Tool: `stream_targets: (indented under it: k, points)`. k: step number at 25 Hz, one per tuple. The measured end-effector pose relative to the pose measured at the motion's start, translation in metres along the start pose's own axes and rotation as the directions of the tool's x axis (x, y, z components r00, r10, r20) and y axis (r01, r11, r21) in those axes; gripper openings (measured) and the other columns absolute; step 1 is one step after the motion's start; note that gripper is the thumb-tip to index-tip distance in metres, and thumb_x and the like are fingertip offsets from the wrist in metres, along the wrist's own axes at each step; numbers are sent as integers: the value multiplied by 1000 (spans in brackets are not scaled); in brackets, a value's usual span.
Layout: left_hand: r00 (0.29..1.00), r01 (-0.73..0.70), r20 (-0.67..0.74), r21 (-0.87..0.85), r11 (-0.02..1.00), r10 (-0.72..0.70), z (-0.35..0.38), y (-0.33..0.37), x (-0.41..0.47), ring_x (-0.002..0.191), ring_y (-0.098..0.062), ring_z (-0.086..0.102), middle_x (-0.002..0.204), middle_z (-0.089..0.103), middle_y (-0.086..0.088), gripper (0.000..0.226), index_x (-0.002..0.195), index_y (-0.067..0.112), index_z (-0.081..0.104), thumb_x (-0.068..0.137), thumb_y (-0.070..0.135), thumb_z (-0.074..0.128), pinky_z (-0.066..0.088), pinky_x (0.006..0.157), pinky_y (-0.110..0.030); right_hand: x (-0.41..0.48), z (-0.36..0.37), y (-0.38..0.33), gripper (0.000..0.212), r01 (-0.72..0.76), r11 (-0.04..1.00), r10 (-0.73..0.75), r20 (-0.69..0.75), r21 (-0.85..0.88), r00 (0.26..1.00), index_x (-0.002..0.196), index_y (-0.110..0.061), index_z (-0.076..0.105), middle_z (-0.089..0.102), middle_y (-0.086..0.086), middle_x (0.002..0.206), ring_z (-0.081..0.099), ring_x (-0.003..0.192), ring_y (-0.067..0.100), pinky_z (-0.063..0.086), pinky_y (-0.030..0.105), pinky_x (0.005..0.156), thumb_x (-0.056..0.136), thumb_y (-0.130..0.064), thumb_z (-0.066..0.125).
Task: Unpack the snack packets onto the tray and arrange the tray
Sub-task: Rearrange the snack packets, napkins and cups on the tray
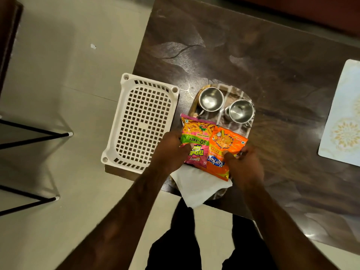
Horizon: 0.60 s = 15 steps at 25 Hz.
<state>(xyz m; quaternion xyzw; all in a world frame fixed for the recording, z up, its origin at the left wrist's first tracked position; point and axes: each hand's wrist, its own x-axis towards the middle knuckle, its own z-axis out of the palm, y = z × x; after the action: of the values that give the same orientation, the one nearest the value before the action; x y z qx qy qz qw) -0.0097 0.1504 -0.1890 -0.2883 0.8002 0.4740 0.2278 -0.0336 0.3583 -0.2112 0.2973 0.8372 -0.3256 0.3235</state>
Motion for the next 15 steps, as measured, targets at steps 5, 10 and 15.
stream_targets:
  k: [5,10,15]
  points:
    - [997,-44,66,-65,997,48,-7,0,2,63,22,57,64,61,41,34,70,34,52,91,12,68,40,54,-1,-4,4,-9,36,3,954,-10,22,299,1000,94,-7,68,77,21,97,76,94,45,60,64,88,76,-38,72]
    - [999,55,10,-198,979,-54,-51,-25,-3,104,-26,68,114,65,-10,19,111,21,62,95,12,63,57,87,-44,-33,-2,-27,25,64,813,-78,-1,579,997,93,-40,76,82,-8,94,80,89,22,65,52,79,80,-19,70]
    - [958,101,-261,-82,992,-119,-118,-55,-1,105,-28,64,115,62,-13,23,114,17,65,92,20,59,52,97,-51,-46,28,-70,15,147,825,-255,127,547,959,101,-23,69,81,-10,83,78,74,7,65,37,65,98,-8,70]
